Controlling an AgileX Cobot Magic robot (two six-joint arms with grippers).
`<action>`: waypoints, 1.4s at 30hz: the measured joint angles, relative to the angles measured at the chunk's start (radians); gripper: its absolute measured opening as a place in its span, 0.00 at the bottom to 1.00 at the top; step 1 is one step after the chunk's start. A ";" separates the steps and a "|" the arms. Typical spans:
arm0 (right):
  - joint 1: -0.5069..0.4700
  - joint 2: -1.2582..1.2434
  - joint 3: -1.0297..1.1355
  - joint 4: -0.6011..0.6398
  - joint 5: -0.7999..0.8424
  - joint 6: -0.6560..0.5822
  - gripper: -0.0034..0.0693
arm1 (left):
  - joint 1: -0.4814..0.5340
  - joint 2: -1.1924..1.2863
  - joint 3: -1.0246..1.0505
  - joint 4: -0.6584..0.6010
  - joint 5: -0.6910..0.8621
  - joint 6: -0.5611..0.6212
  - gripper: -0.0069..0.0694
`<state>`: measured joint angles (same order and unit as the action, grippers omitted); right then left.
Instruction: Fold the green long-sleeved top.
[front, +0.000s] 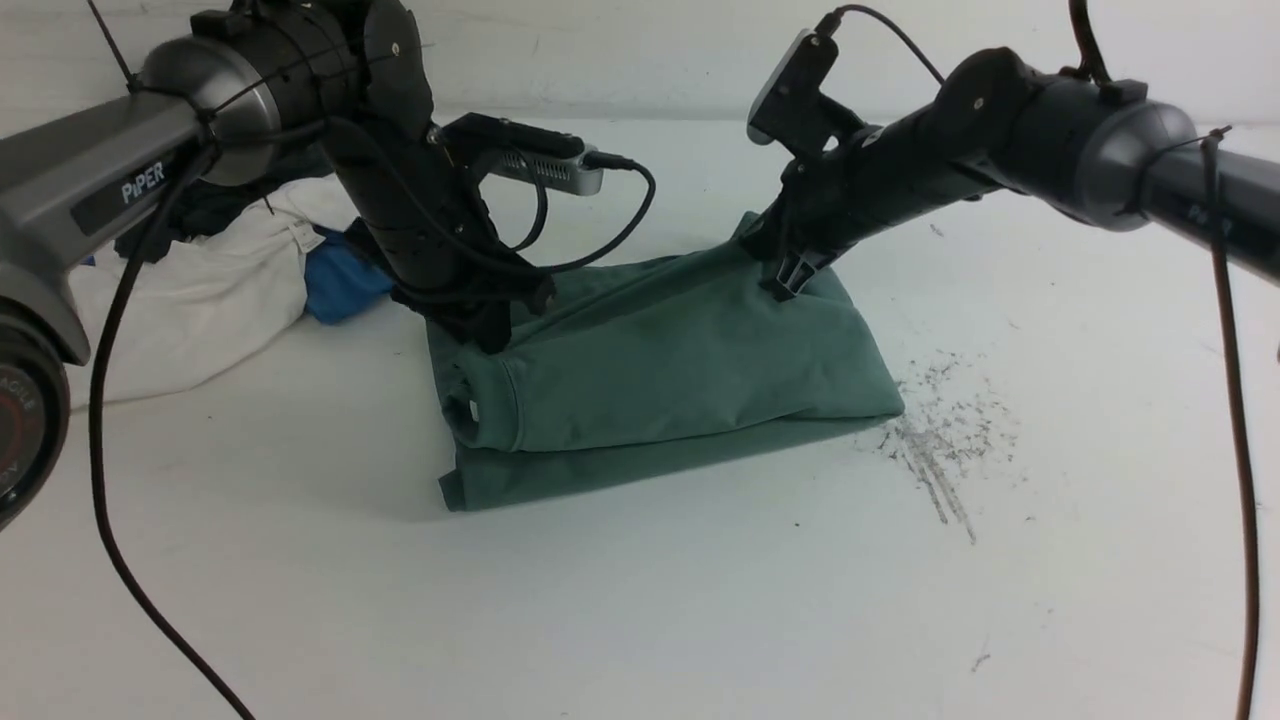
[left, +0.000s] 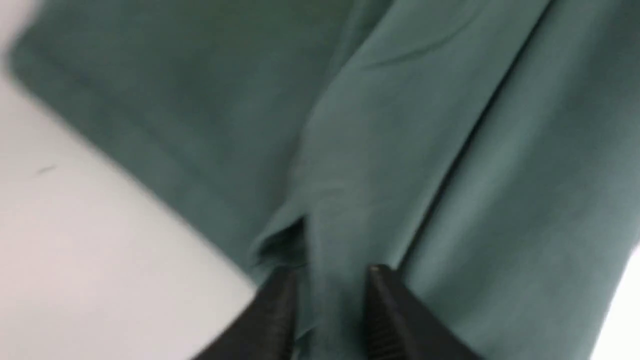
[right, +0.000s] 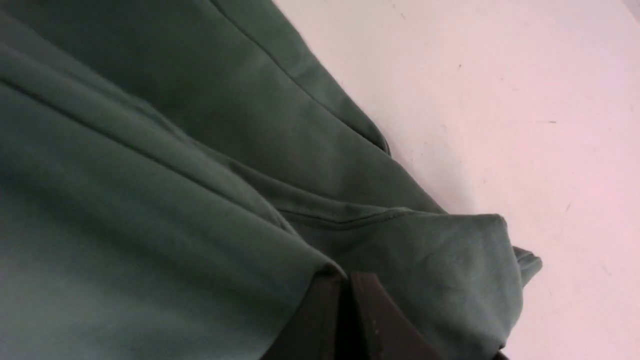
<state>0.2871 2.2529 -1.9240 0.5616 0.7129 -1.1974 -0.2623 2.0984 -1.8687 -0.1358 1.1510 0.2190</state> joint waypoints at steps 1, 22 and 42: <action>0.000 0.000 0.000 0.000 0.000 -0.001 0.05 | 0.000 -0.006 -0.006 0.025 0.002 -0.018 0.43; 0.007 0.049 0.000 0.218 -0.138 -0.079 0.06 | -0.056 0.031 -0.082 -0.021 -0.002 -0.048 0.46; -0.019 0.029 0.000 0.270 -0.200 0.091 0.59 | -0.065 0.134 -0.084 0.017 0.061 -0.057 0.14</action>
<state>0.2684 2.2818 -1.9240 0.8315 0.5129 -1.1063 -0.3270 2.2325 -1.9523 -0.1192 1.2116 0.1617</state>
